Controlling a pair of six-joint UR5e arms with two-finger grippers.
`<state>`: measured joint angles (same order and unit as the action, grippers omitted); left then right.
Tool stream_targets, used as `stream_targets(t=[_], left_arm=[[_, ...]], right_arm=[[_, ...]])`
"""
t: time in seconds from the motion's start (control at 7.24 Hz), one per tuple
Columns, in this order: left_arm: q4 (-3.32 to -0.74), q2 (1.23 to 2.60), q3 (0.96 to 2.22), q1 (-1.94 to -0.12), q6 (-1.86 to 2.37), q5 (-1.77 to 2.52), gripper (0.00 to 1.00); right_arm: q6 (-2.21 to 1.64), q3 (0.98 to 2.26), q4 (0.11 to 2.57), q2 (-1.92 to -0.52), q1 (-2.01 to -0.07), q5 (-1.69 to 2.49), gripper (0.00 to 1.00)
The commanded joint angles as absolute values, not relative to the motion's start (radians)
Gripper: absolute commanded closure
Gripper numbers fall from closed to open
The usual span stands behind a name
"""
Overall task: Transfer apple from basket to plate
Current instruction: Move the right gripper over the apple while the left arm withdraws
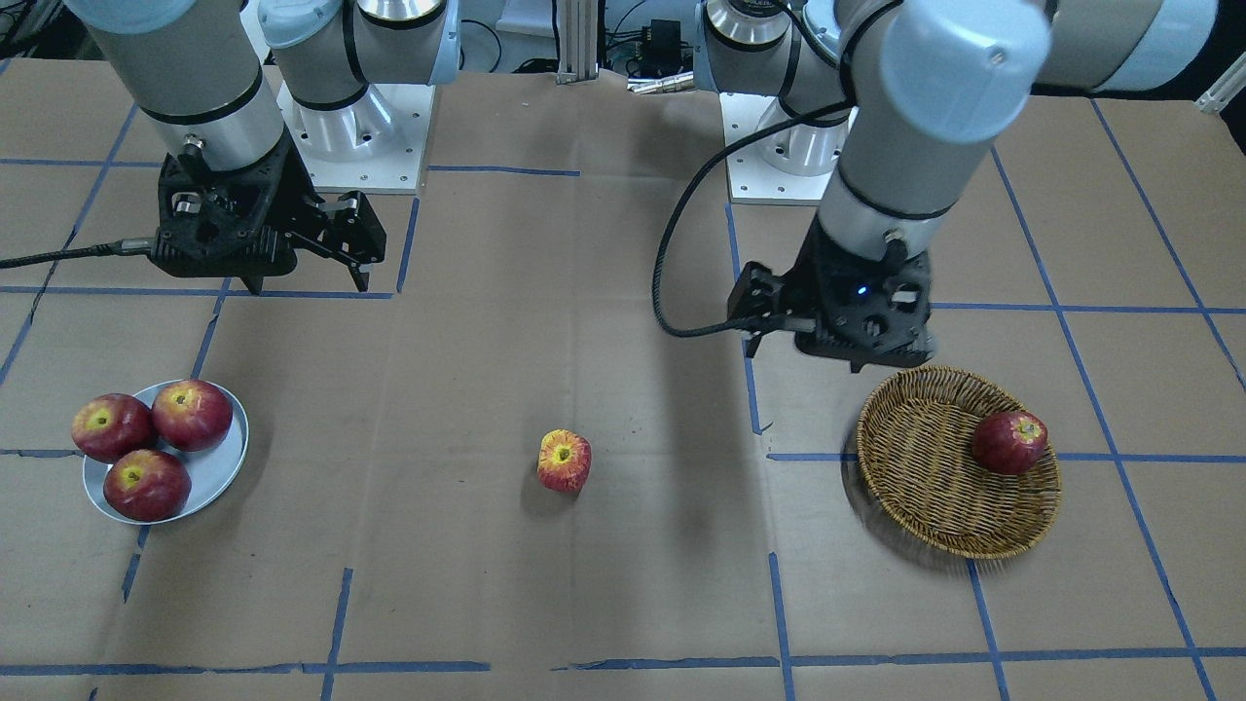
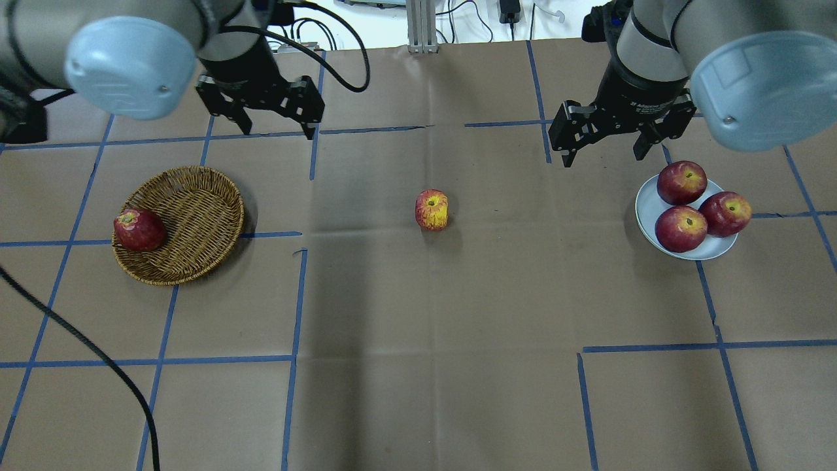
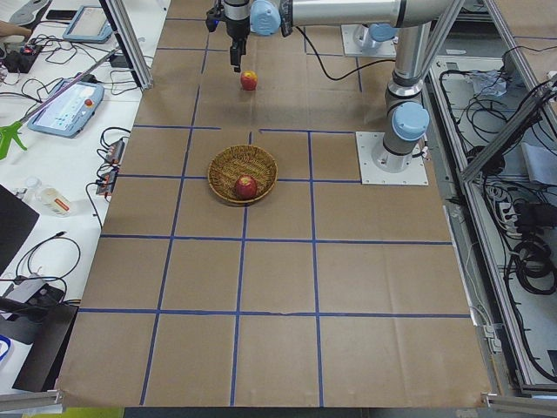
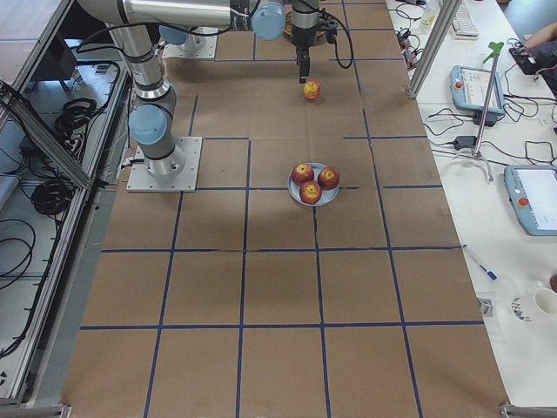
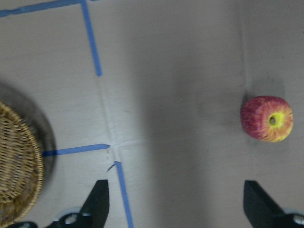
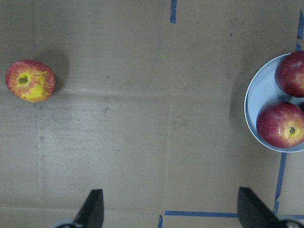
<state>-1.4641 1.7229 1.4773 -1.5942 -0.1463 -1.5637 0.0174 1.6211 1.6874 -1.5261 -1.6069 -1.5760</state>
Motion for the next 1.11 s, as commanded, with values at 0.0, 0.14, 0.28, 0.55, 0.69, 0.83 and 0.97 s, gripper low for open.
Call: stream_targets(t=[0.0, 0.14, 0.28, 0.55, 0.69, 0.83, 0.97], left_arm=[[-1.529, 1.635, 1.474, -1.522, -0.242, -1.554, 0.01], [-1.528, 1.623, 1.476, -1.522, -0.239, -1.549, 0.01], [-1.516, 1.624, 1.482, -1.522, -0.232, -1.546, 0.01], [-1.508, 1.620, 1.485, -1.525, -0.183, -1.441, 0.01], [-1.508, 1.617, 1.485, -1.526, -0.183, -1.445, 0.01], [-1.509, 1.617, 1.488, -1.526, -0.183, -1.448, 0.01], [-1.496, 1.620, 1.488, -1.526, -0.183, -1.450, 0.01]], right_arm=[[-0.064, 1.547, 1.704, -1.456, -1.670, -1.571, 0.00], [-0.134, 1.484, 1.706, -1.392, -1.731, -1.572, 0.00], [-0.212, 1.418, 1.706, -1.328, -1.796, -1.572, 0.00], [-0.340, 1.342, 1.729, -1.217, -1.883, -1.574, 0.00], [-0.375, 1.345, 1.800, -1.166, -1.911, -1.574, 0.00], [-0.376, 1.350, 1.843, -1.122, -1.923, -1.577, 0.00], [-0.373, 1.357, 1.861, -1.089, -1.930, -1.575, 0.00]])
